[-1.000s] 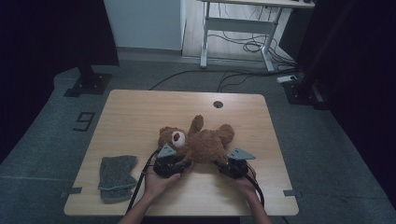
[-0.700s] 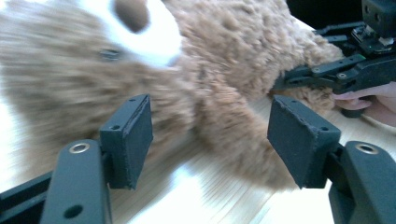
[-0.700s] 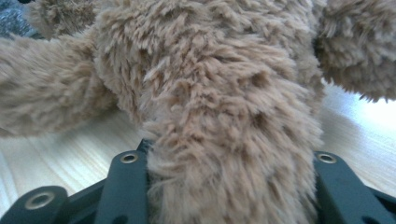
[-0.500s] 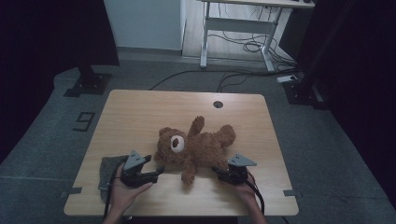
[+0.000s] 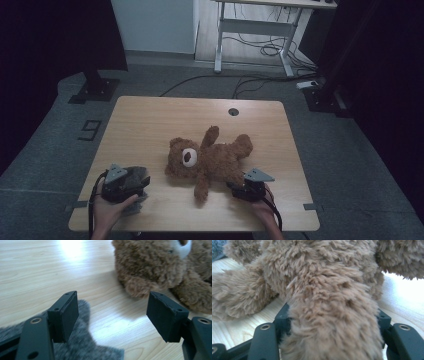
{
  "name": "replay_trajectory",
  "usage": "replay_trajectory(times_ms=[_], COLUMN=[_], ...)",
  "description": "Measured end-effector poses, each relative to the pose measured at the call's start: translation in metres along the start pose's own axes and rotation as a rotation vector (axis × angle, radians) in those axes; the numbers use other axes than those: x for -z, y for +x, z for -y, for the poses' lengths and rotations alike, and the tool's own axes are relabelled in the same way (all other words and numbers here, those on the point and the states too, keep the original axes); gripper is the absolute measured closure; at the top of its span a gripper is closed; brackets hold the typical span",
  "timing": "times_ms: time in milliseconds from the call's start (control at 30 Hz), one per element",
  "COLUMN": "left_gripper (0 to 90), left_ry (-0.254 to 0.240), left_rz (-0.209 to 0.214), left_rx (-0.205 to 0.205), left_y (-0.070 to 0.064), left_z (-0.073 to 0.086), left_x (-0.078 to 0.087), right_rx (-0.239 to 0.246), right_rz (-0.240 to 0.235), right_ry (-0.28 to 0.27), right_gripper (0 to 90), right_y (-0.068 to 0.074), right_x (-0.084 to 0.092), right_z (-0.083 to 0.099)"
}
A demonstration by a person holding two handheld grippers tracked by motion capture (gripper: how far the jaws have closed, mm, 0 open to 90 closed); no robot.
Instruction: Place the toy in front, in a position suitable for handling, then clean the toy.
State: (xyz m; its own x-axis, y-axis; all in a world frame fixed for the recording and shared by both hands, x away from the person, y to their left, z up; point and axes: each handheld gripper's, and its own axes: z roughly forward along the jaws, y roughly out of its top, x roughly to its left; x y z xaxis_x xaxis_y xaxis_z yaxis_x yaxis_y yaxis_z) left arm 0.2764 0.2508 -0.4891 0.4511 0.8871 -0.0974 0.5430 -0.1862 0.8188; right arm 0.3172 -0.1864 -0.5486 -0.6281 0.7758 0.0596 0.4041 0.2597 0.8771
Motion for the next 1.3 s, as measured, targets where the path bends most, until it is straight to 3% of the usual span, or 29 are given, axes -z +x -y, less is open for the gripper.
replay_trajectory(times_ms=[233,333,500,600,700,833,933,1000,1133,1300], left_gripper=[24.1,23.0,21.6,21.7,22.6,37.2,54.7,69.9,75.0,76.2], left_ry=[0.069,0.079,0.13,0.167,0.175,0.178,0.176,0.147,0.101,0.041], left_rz=[-0.079,-0.134,-0.177,-0.192,-0.193,-0.19,-0.197,-0.2,-0.194,-0.154], left_rx=[0.021,0.034,0.026,0.036,0.044,0.059,0.062,0.082,0.097,0.1], left_y=[0.001,0.005,0.012,0.014,0.017,0.022,0.023,0.027,0.028,0.024], left_z=[0.019,0.028,0.035,0.039,0.041,0.045,0.046,0.048,0.047,0.04], left_x=[-0.001,-0.001,-0.006,-0.013,-0.015,-0.015,-0.014,-0.01,-0.005,0.004], right_rx=[-0.01,-0.007,-0.007,-0.006,-0.003,-0.003,-0.004,-0.003,-0.002,-0.011], right_rz=[-0.01,-0.016,-0.015,-0.012,-0.013,-0.013,-0.012,-0.009,-0.007,-0.02], right_ry=[-0.005,-0.008,-0.005,-0.002,-0.002,-0.001,0.001,0.002,0.003,0.003], right_gripper=[35.8,36.7,36.4,36.2,36.2,36.2,36.1,36.1,35.8,33.9], right_y=[0.002,0.002,0.0,0.0,0.0,0.0,-0.001,-0.001,-0.001,-0.002], right_x=[0.005,0.005,0.005,0.005,0.005,0.005,0.005,0.005,0.006,0.009], right_z=[0.003,0.003,0.003,0.003,0.003,0.003,0.003,0.003,0.003,0.002])
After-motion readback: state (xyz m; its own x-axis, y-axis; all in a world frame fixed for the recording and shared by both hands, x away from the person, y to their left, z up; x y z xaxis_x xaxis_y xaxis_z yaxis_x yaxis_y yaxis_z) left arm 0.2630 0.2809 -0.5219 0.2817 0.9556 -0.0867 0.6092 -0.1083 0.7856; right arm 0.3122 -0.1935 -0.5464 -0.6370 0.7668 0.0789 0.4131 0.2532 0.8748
